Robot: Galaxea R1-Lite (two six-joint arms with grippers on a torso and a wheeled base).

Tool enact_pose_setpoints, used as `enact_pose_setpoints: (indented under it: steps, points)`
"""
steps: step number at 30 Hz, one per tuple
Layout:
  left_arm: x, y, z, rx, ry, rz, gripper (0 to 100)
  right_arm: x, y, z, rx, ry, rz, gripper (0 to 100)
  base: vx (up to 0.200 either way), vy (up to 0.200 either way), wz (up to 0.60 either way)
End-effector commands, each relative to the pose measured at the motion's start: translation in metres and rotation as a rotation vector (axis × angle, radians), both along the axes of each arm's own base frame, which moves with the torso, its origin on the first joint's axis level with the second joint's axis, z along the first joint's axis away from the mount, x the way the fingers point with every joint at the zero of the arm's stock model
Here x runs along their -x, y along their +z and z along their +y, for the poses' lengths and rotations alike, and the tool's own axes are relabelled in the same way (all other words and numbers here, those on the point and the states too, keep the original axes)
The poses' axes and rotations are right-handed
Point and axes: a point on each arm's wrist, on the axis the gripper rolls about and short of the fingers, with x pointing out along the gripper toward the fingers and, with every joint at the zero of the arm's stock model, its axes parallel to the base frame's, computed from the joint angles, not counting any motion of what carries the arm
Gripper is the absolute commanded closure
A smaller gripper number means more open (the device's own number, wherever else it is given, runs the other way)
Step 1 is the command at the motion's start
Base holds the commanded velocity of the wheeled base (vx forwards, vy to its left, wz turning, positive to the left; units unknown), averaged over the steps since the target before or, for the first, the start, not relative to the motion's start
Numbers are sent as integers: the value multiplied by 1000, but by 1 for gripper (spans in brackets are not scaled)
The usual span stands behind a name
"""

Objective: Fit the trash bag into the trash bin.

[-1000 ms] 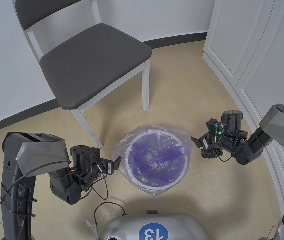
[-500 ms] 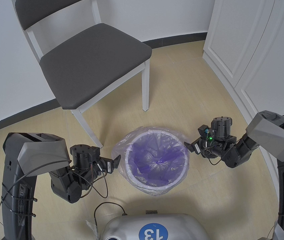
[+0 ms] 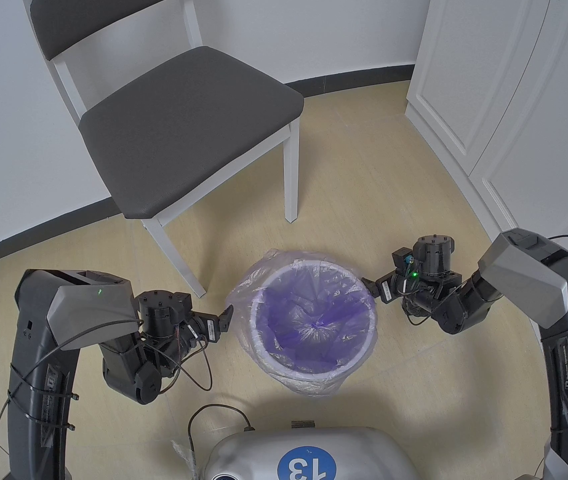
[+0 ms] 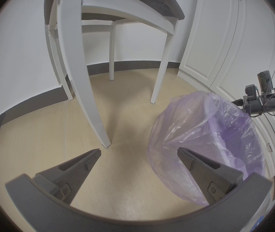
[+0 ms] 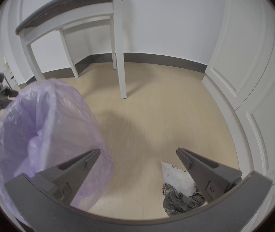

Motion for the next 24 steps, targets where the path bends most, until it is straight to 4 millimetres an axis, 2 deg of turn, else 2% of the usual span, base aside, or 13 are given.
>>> enact_pose_setpoints:
  steps: [1,2,3,5,7,10,12,15,18,24]
  points:
    - [11,2,14,12,17,-7,0,25,51,-4,-56,-8,-46,0,0,0,0]
    - [11,2,18,18,10,-20,0,32,60,-5,-62,-6,-51,0,0,0,0]
    - [11,2,19,17,8,-24,0,33,60,-5,-62,-6,-52,0,0,0,0]
    - [9,8,25,23,3,-43,0,48,69,-6,-76,-4,-40,0,0,0,0]
    - [10,14,24,41,-15,-52,0,55,68,-9,-78,-12,-21,0,0,0,0]
    - [8,10,21,54,-48,-45,0,60,61,-15,-75,-25,-9,0,0,0,0]
    - [6,5,19,64,-57,-38,0,61,60,-18,-75,-32,-14,0,0,0,0]
    - [-4,-6,3,127,-95,-23,0,60,57,-27,-78,-53,-32,0,0,0,0]
    - [-17,-15,-4,125,-121,14,0,57,57,-33,-77,-70,-32,0,0,0,0]
    - [-47,-21,-14,108,-129,80,0,53,56,-40,-77,-91,-35,0,0,0,0]
